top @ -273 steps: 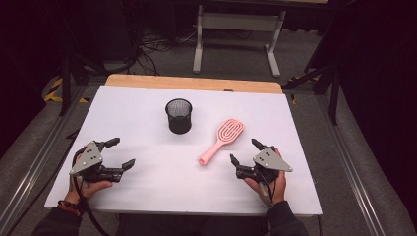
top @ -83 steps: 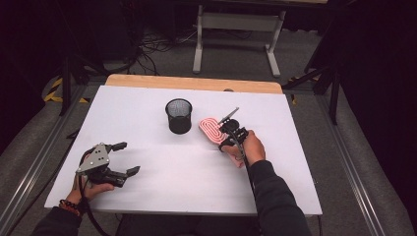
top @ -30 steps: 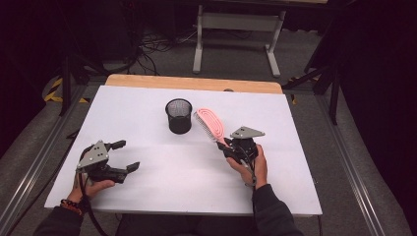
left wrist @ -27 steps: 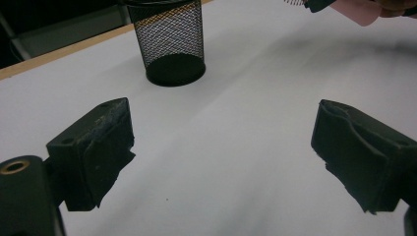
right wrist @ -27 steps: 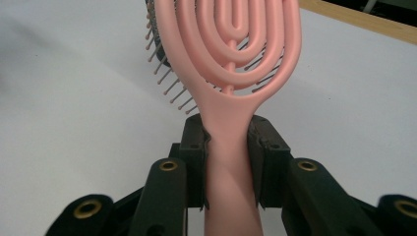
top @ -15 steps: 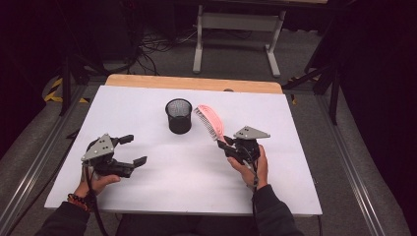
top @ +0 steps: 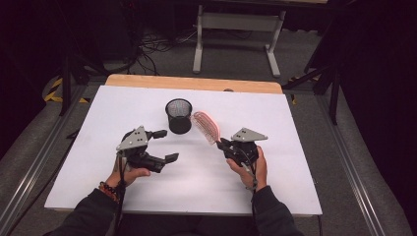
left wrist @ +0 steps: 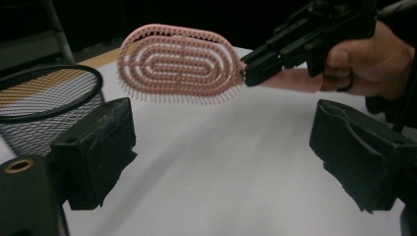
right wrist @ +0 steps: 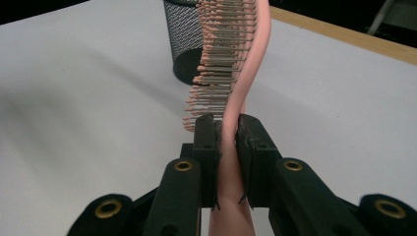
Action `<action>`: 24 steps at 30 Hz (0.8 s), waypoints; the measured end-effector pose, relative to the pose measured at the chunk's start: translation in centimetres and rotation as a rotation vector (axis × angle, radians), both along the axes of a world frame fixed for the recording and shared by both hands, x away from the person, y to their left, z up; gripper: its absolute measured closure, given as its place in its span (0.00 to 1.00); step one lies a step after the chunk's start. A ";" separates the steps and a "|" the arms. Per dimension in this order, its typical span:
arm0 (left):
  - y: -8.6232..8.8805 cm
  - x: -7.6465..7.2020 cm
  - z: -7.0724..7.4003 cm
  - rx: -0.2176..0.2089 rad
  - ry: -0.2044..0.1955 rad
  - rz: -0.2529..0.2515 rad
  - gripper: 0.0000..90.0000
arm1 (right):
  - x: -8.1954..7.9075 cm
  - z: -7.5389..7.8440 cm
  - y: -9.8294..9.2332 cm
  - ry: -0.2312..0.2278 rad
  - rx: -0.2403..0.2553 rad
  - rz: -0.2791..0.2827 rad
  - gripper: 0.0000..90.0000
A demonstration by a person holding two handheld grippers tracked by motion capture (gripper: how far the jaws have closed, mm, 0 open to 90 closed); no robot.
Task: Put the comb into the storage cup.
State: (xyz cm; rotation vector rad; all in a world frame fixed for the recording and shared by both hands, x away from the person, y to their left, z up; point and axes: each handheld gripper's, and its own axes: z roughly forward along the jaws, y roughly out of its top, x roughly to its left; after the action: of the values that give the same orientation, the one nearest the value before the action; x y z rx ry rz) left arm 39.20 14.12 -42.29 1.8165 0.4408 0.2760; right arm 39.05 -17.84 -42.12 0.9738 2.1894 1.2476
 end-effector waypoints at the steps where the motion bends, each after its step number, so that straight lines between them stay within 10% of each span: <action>1: -0.5 0.1 -0.1 0.008 0.003 0.003 0.13 | 0.1 -0.1 0.2 0.015 -0.017 -0.004 0.88; 13: -1.4 -0.3 -1.5 0.041 0.028 -0.024 0.13 | 0.3 -0.9 0.7 0.023 -0.147 -0.014 0.88; 24: 3.8 -0.8 -2.1 0.078 0.033 0.073 0.13 | 0.4 -2.2 1.3 -0.032 -0.375 -0.081 0.88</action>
State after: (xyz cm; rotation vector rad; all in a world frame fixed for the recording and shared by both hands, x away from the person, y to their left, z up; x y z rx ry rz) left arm 38.37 17.90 -44.43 1.8857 0.5270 0.3177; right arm 39.43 -16.55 -44.30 0.8696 2.2245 0.7711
